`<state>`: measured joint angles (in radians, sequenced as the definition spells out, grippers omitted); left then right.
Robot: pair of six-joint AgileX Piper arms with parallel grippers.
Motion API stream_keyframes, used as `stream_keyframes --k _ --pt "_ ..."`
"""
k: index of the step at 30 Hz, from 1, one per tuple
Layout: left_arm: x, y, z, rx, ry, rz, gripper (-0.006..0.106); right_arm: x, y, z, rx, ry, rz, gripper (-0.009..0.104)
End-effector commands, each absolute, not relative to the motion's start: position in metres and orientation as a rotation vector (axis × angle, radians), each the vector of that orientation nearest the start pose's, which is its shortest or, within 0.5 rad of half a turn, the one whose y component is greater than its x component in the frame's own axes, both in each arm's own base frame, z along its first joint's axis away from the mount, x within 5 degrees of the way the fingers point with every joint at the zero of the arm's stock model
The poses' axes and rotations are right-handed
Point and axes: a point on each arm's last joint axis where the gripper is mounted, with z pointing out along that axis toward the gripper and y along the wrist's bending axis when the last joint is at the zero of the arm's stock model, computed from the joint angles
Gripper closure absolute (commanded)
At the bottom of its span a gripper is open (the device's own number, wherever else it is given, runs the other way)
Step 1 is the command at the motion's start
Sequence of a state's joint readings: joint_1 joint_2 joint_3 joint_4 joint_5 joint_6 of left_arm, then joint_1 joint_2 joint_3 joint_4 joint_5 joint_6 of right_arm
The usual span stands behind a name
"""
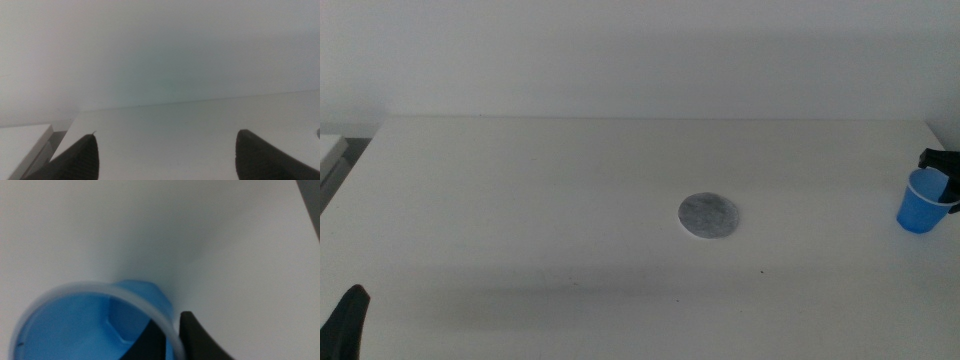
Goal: Place an empty cup on a cup mat.
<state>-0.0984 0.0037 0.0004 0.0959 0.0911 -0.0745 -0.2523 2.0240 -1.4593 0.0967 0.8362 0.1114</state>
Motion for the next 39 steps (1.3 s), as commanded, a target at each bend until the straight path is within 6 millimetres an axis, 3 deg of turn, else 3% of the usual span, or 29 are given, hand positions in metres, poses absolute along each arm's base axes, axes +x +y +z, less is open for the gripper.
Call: stream_keyframes --k 1,5,9,13,17,22,27,39 --pt "0.056 -0.005 0.205 0.086 1.567 -0.058 0.007 0.405 -0.097 0.187 0.584 2.774 0.094 0.093" --pt "0.056 -0.005 0.205 0.086 1.567 -0.058 0.007 0.409 -0.067 0.220 0.473 2.752 0.118 0.093" --pt "0.056 -0.005 0.205 0.086 1.567 -0.058 0.007 0.419 -0.013 0.256 0.277 2.739 0.158 0.093" --pt "0.056 -0.005 0.205 0.086 1.567 -0.058 0.007 0.429 0.052 0.274 0.070 2.719 0.205 0.093" --pt "0.056 -0.005 0.205 0.086 1.567 -0.058 0.007 0.433 0.105 0.274 -0.048 2.727 0.249 0.093" --pt "0.056 -0.005 0.205 0.086 1.567 -0.058 0.007 0.426 0.164 0.252 -0.200 2.771 0.278 0.093" --pt "0.056 -0.005 0.205 0.086 1.567 -0.058 0.007 0.423 0.187 0.231 -0.254 2.816 0.278 0.093" --pt "0.056 -0.005 0.205 0.086 1.567 -0.058 0.007 0.428 0.186 0.209 -0.258 2.852 0.219 0.093"
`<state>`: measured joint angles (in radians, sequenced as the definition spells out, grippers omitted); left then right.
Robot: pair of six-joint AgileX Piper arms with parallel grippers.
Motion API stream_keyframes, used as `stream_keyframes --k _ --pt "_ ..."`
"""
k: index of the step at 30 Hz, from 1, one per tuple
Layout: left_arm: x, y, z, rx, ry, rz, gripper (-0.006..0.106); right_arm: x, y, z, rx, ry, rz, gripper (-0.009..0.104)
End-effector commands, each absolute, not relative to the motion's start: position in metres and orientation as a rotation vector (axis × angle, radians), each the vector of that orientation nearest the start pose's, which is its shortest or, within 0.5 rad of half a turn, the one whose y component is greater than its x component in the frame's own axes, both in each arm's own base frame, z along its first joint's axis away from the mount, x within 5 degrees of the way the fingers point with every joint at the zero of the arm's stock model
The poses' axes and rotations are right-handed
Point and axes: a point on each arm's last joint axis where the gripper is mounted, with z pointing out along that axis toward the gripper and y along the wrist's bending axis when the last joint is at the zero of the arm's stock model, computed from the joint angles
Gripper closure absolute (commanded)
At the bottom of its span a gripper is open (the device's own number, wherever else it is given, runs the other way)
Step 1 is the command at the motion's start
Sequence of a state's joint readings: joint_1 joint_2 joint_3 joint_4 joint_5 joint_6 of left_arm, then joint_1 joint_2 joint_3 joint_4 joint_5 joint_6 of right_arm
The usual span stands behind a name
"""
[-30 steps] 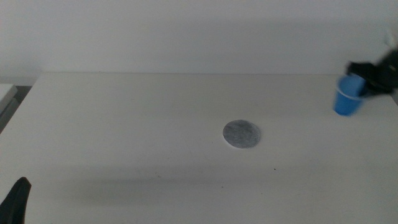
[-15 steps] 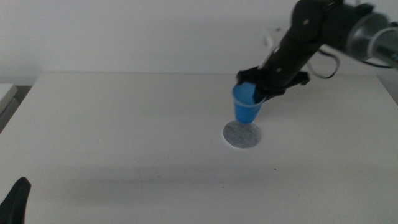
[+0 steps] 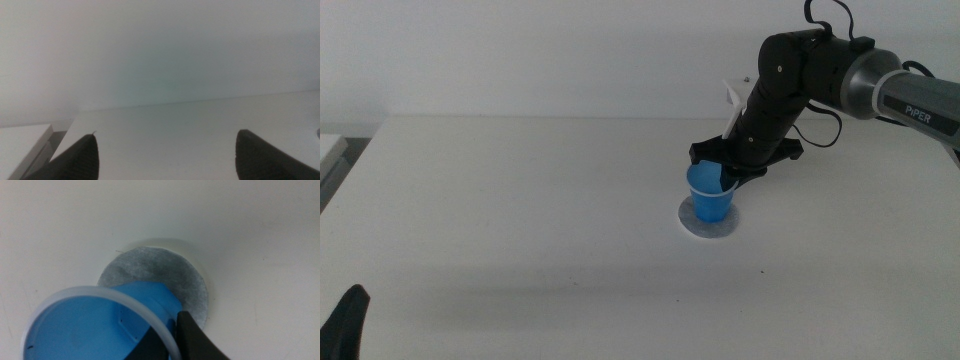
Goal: Place an empty cup on a cup mat.
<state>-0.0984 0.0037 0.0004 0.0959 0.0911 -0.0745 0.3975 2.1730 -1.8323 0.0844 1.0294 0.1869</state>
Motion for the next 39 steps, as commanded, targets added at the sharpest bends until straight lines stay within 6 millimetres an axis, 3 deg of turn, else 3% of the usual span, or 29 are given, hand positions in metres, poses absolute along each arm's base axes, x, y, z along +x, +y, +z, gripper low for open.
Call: stream_keyframes --k 1,12,16,21,25,29,32,35,39 --pt "0.056 -0.005 0.205 0.086 1.567 -0.058 0.007 0.428 0.186 0.209 -0.258 2.854 0.218 0.093" --pt "0.056 -0.005 0.205 0.086 1.567 -0.058 0.007 0.427 0.184 0.208 -0.270 2.874 0.189 0.069" --pt "0.056 -0.005 0.205 0.086 1.567 -0.058 0.007 0.424 0.183 0.216 -0.290 2.878 0.181 0.055" --pt "0.056 -0.005 0.205 0.086 1.567 -0.058 0.007 0.419 0.169 0.259 -0.284 2.785 0.183 0.024" --pt "0.056 -0.005 0.205 0.086 1.567 -0.058 0.007 0.407 0.142 0.320 -0.274 2.653 0.220 0.014" --pt "0.056 -0.005 0.205 0.086 1.567 -0.058 0.007 0.380 0.096 0.385 -0.154 2.527 0.213 0.014" --pt "0.056 -0.005 0.205 0.086 1.567 -0.058 0.007 0.355 0.059 0.417 -0.054 2.439 0.138 0.014" --pt "0.056 -0.005 0.205 0.086 1.567 -0.058 0.007 0.319 0.032 0.427 0.041 2.353 0.086 0.014" --pt "0.056 -0.005 0.205 0.086 1.567 -0.058 0.007 0.266 0.017 0.415 0.071 2.195 0.084 0.014"
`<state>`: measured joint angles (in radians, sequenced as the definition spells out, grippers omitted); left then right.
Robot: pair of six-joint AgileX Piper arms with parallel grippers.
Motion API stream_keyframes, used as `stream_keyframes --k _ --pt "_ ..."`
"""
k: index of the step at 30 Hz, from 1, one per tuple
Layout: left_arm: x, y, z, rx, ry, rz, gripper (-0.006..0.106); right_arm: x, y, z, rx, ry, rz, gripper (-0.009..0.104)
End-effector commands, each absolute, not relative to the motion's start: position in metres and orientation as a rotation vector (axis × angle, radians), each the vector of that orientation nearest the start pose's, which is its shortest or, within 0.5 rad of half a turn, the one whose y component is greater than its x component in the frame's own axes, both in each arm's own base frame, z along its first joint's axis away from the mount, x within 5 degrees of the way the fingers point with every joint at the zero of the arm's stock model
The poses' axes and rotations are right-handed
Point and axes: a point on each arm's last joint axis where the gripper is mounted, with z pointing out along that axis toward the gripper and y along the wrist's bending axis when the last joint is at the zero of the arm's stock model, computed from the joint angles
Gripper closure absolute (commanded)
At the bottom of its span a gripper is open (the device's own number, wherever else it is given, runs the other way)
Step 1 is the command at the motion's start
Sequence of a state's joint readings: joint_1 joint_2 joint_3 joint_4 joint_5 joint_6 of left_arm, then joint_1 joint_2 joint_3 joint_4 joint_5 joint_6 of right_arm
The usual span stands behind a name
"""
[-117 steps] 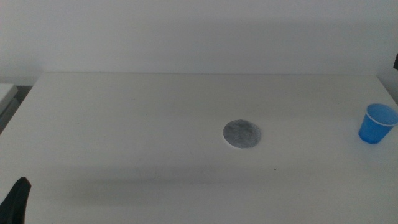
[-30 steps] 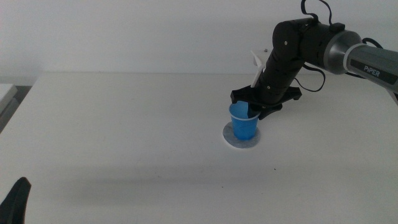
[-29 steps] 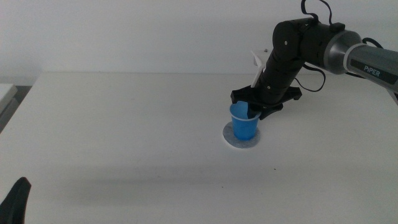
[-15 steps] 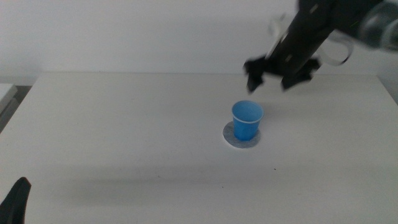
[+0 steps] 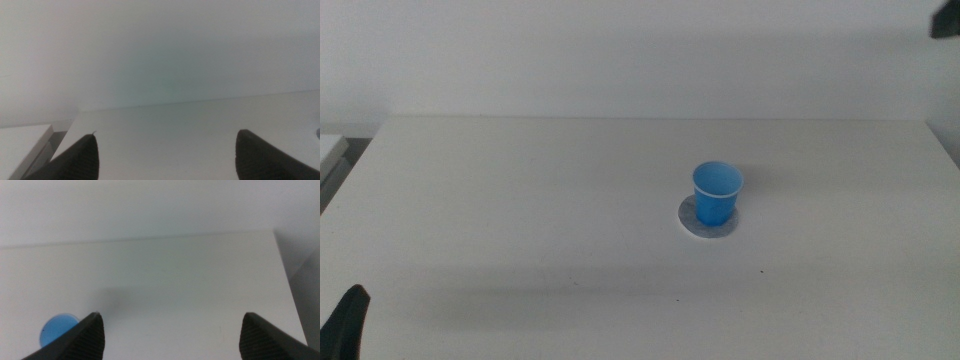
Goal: Place an empty cup on a cup mat.
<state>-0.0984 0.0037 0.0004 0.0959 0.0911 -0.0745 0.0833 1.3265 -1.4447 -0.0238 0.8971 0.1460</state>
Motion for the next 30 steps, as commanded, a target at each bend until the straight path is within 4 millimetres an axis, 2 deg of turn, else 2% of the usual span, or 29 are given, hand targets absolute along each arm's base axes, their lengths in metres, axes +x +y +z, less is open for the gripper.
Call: stream_keyframes --k 1,6,11,15,18,20,22,27,30 --pt "0.056 -0.005 0.205 0.086 1.567 -0.058 0.007 0.251 0.016 0.416 0.068 2.146 0.089 0.014" --pt "0.056 -0.005 0.205 0.086 1.567 -0.058 0.007 0.186 0.012 0.397 0.050 2.020 0.100 0.014" --pt "0.056 -0.005 0.205 0.086 1.567 -0.058 0.007 0.136 0.004 0.387 0.015 1.936 0.015 0.014" --pt "0.056 -0.005 0.205 0.086 1.567 -0.058 0.007 0.101 0.000 0.373 -0.031 1.780 -0.033 0.015" --pt "0.056 -0.005 0.205 0.086 1.567 -0.058 0.007 0.083 0.002 0.349 -0.027 1.704 0.013 0.014" --pt "0.056 -0.005 0.205 0.086 1.567 -0.058 0.007 0.074 0.001 0.331 -0.041 1.696 0.007 0.009" --pt "0.056 -0.005 0.205 0.086 1.567 -0.058 0.007 0.071 0.001 0.312 -0.071 1.707 -0.017 0.002" --pt "0.056 -0.005 0.205 0.086 1.567 -0.058 0.007 0.067 0.003 0.273 -0.077 1.654 0.000 0.002" --pt "0.056 -0.005 0.205 0.086 1.567 -0.058 0.007 0.066 0.003 0.244 -0.078 1.700 0.002 0.002"
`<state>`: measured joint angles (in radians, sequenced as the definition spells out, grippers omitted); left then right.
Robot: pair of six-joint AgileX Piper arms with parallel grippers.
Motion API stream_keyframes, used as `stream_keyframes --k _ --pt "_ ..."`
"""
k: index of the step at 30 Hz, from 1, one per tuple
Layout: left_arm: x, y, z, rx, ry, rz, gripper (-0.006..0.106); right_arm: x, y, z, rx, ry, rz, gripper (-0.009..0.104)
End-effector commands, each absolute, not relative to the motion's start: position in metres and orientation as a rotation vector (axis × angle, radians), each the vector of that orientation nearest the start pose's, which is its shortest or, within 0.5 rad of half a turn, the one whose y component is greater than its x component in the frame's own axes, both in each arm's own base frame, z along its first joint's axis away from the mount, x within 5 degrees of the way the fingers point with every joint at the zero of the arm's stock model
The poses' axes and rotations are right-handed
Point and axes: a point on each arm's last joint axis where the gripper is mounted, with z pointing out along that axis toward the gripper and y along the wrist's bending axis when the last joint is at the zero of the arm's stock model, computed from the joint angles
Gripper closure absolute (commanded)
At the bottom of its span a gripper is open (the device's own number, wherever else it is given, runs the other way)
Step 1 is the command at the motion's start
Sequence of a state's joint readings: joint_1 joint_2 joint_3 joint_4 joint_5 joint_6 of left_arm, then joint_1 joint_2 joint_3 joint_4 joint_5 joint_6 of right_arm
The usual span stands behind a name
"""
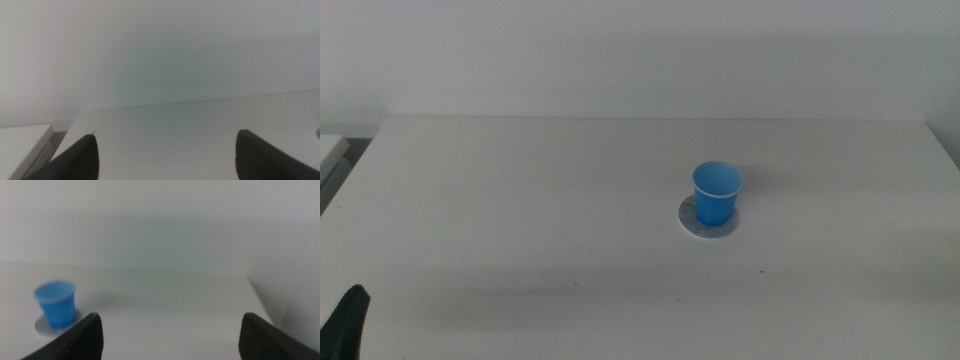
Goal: Place an empty cup on a cup mat.
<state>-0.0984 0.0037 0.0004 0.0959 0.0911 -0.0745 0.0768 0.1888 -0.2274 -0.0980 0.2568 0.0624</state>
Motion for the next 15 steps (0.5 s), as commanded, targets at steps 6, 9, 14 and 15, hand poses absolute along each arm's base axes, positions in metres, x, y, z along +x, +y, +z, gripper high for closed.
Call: stream_keyframes --k 6,9,14,15 --pt "0.056 -0.005 0.205 0.086 1.567 -0.058 0.007 0.060 0.003 0.200 -0.083 1.700 0.005 0.002" --pt "0.056 -0.005 0.205 0.086 1.567 -0.058 0.007 0.056 0.003 0.199 -0.082 1.635 0.008 0.002" --pt "0.056 -0.005 0.205 0.086 1.567 -0.058 0.007 0.056 0.002 0.197 -0.083 1.664 0.002 0.002" --pt "0.056 -0.005 0.205 0.086 1.567 -0.058 0.007 0.056 0.002 0.197 -0.083 1.664 0.002 0.002"
